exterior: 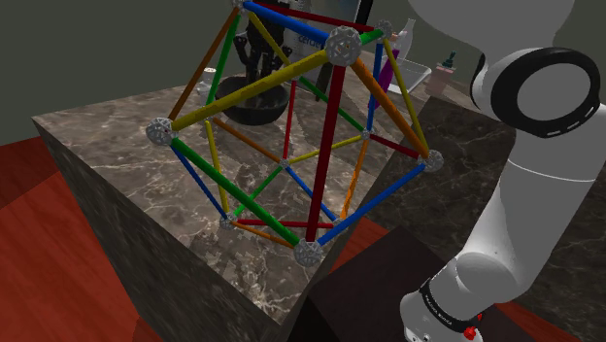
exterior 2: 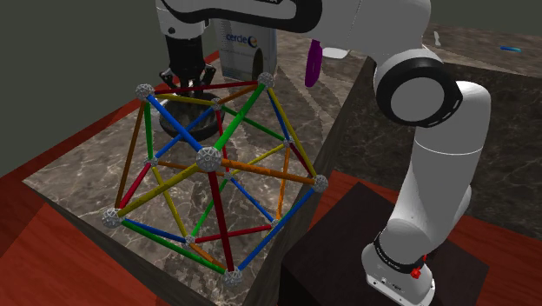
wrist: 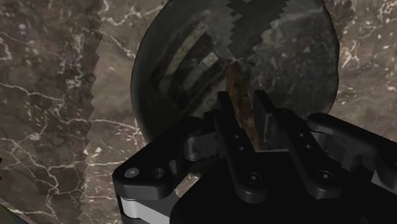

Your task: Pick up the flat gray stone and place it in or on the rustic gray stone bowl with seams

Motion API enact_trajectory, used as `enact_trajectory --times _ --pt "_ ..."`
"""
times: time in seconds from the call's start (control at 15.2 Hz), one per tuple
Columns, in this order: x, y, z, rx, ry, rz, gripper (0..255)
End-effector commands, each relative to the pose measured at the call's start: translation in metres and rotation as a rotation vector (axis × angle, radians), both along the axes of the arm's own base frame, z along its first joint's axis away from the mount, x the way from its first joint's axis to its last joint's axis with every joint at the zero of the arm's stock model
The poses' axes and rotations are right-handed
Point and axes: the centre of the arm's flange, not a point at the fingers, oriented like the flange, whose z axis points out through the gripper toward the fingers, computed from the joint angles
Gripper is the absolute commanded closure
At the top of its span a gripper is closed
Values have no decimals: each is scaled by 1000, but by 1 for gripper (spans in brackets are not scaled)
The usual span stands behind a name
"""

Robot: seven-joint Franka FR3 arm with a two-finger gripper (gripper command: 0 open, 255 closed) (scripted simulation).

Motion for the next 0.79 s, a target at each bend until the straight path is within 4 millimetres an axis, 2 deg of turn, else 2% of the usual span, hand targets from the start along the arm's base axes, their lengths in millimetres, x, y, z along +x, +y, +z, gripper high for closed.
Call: enact_trajectory --times 0.0,0.13,0.2,0.53,0.73 --pt "0 0 -1 0 1 0 255" --pt "0 0 -1 0 1 0 255" --pt "0 0 -1 0 1 0 0" --pt "0 0 -1 0 1 0 0" --pt "-1 -4 39 0 1 0 0"
